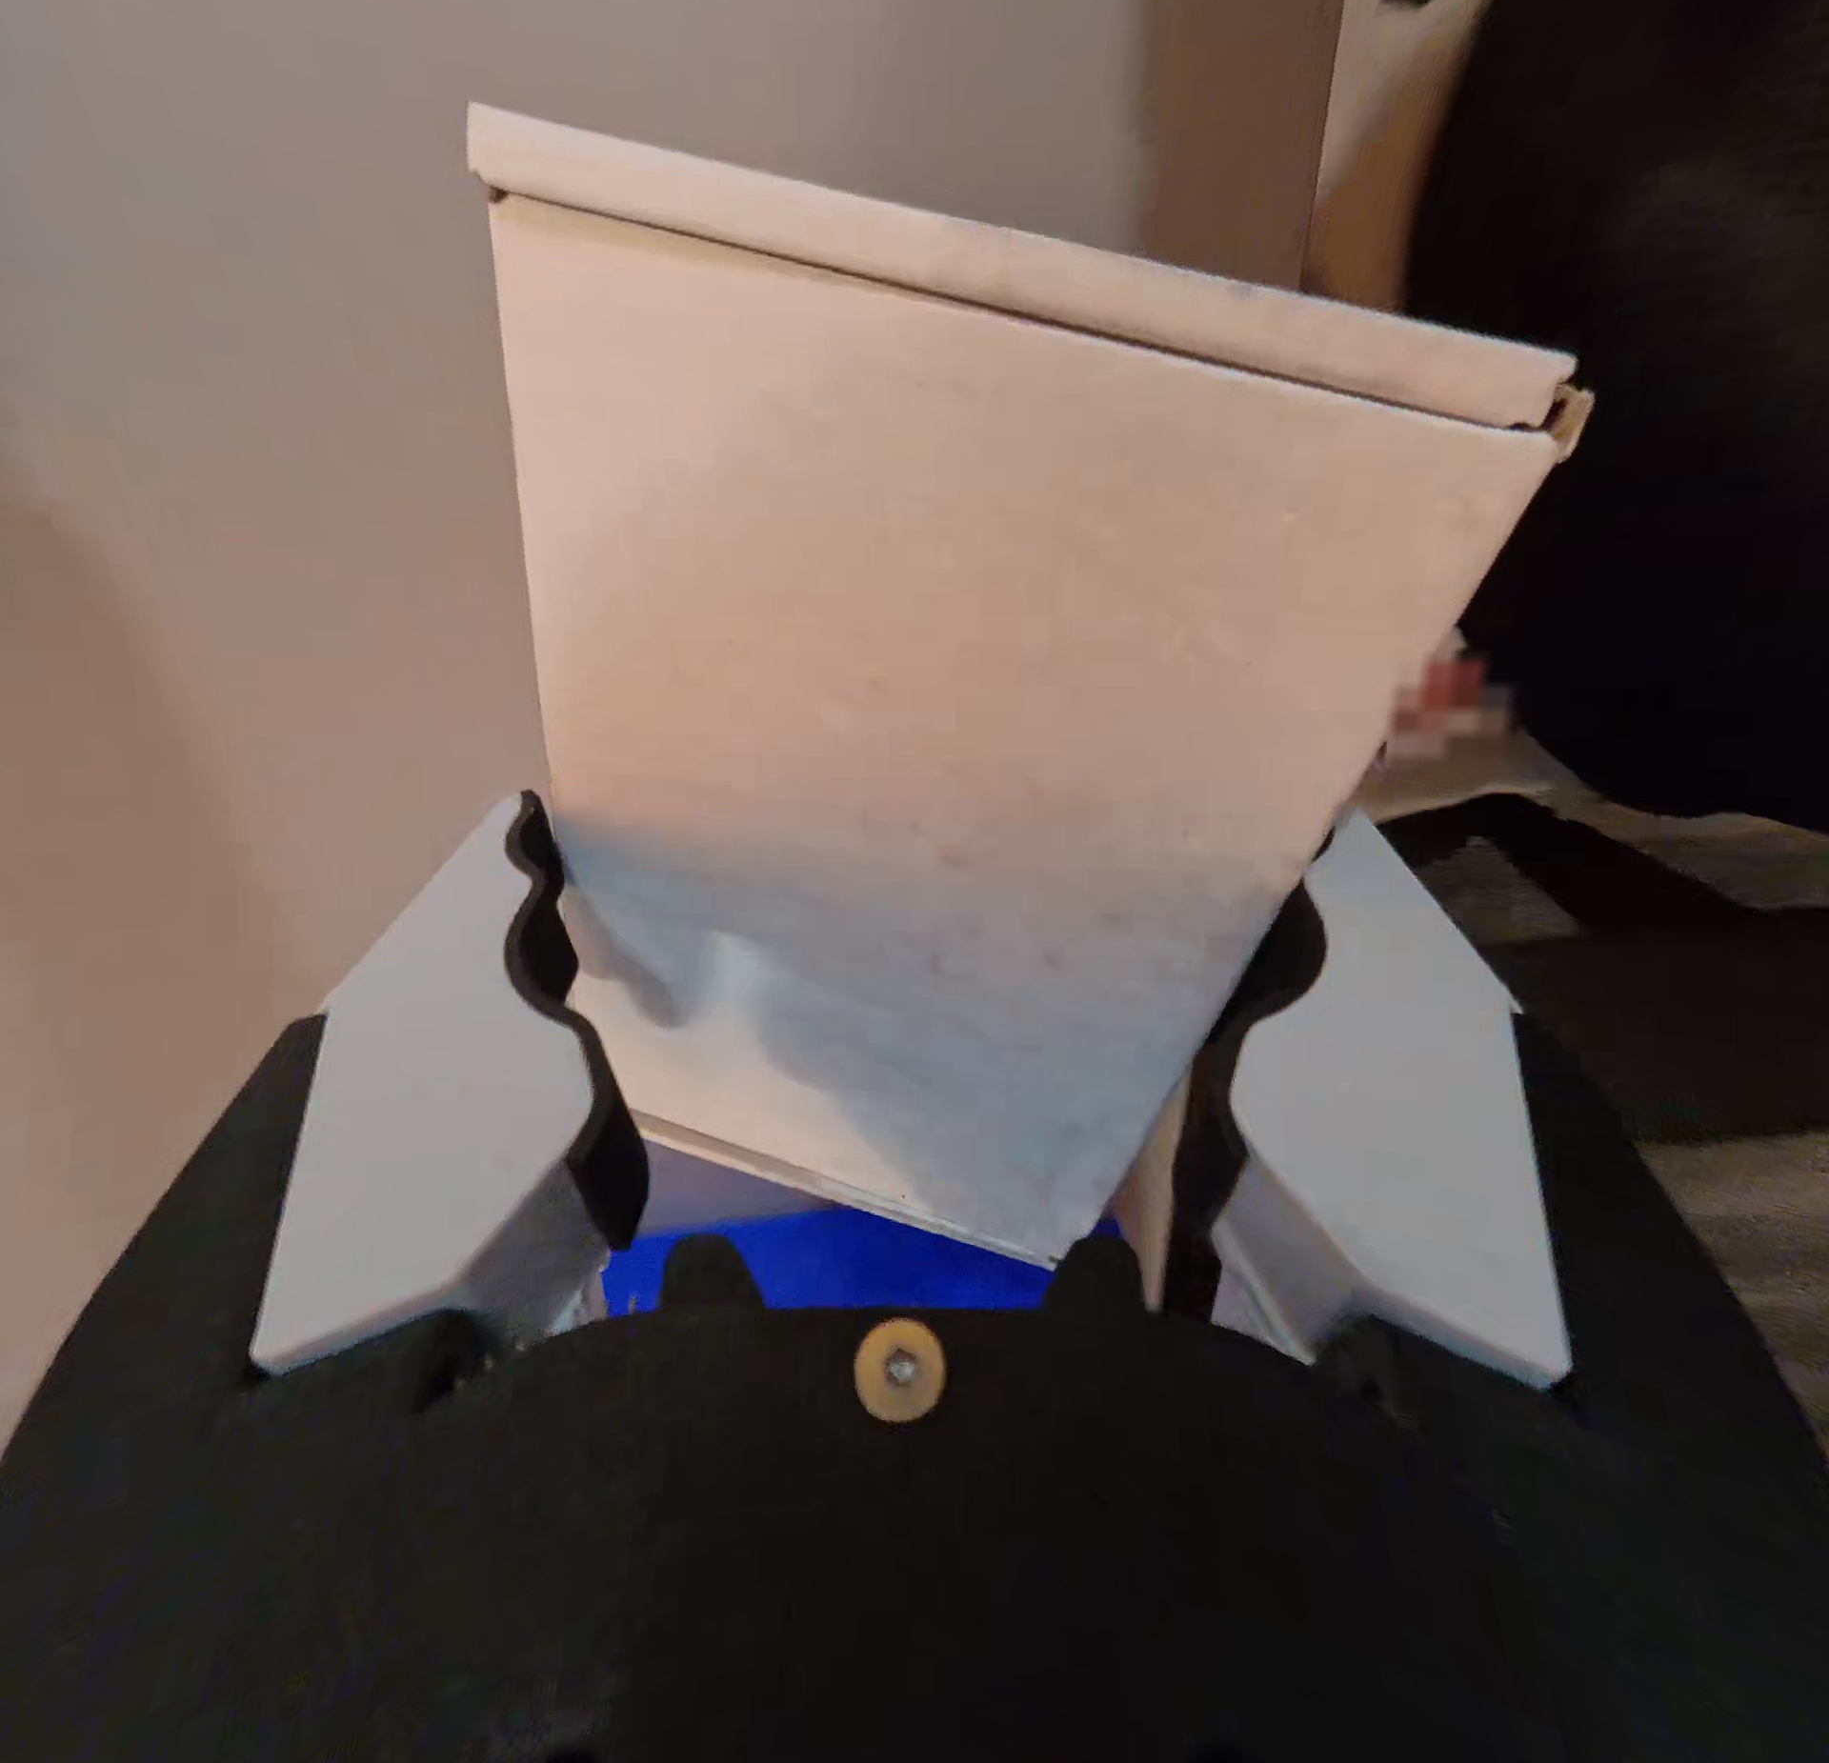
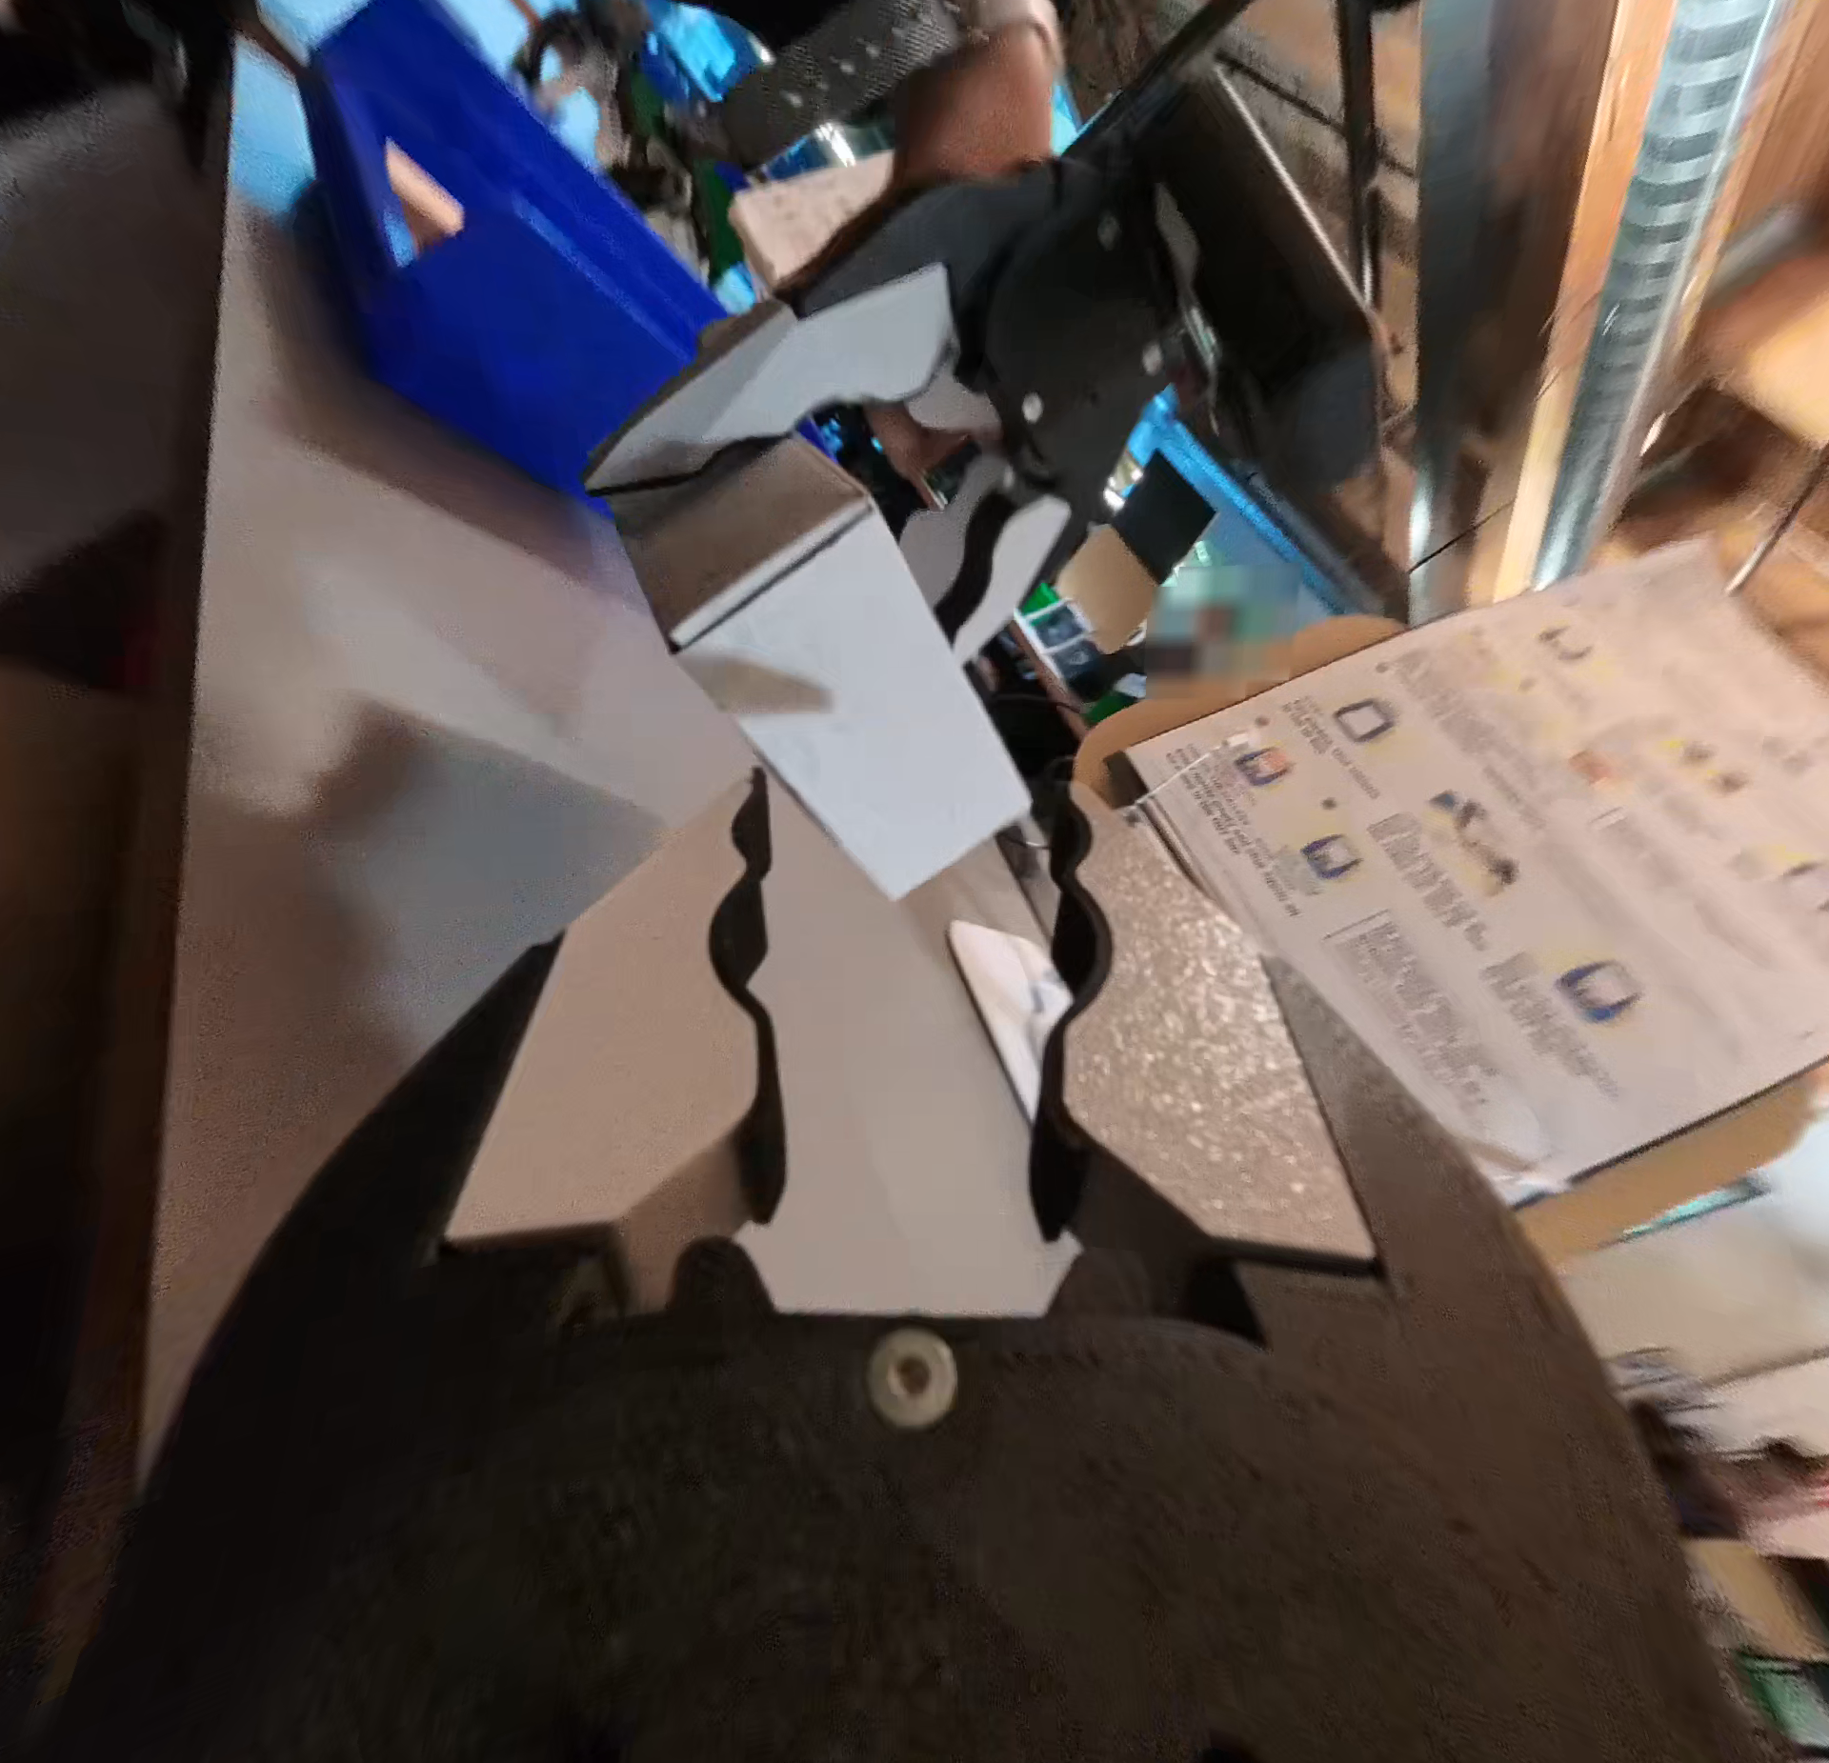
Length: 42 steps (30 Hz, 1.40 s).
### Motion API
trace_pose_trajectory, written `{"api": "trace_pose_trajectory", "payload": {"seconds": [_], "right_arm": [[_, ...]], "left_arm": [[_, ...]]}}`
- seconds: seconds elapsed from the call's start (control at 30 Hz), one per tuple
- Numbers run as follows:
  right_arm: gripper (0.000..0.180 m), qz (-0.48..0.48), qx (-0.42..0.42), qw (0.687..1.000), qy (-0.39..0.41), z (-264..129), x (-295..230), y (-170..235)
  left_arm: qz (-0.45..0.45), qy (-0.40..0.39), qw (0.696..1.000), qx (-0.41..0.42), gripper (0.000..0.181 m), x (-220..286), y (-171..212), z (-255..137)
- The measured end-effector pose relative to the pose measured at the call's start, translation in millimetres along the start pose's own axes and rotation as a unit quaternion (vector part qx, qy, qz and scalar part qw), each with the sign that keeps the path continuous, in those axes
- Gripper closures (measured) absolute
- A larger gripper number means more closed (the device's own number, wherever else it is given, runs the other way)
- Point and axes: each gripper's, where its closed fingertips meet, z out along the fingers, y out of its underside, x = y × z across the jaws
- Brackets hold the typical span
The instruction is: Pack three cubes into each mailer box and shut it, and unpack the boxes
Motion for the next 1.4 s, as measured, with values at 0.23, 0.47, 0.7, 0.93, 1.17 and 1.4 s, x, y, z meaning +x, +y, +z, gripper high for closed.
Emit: {"api": "trace_pose_trajectory", "payload": {"seconds": [0.23, 0.47, 0.7, 0.93, 1.17, 1.4], "right_arm": [[0.099, -0.076, -0.076, 0.993, -0.057, -3, -25, 41], [0.113, -0.081, -0.129, 0.985, -0.082, -7, -27, 67], [0.113, 0.096, -0.142, 0.981, -0.089, -16, -4, 99], [0.113, 0.273, -0.119, 0.944, -0.141, -19, -7, 113], [0.122, 0.304, -0.14, 0.938, -0.092, -17, 4, 126], [0.108, 0.241, -0.132, 0.961, 0.021, -22, 45, 118]], "left_arm": [[0.059, 0.043, 0.997, 0.029, 0.04, 8, -70, 53], [0.071, 0.004, 0.997, 0.022, 0.054, -4, -84, 61], [-0.012, -0.092, 0.985, 0.148, 0.048, -39, -79, 53], [-0.036, -0.162, 0.926, 0.34, 0.063, -32, -91, 50], [-0.065, -0.257, 0.853, 0.45, 0.096, -38, -89, 31], [-0.13, -0.299, 0.823, 0.465, 0.101, -42, -86, 16]]}}
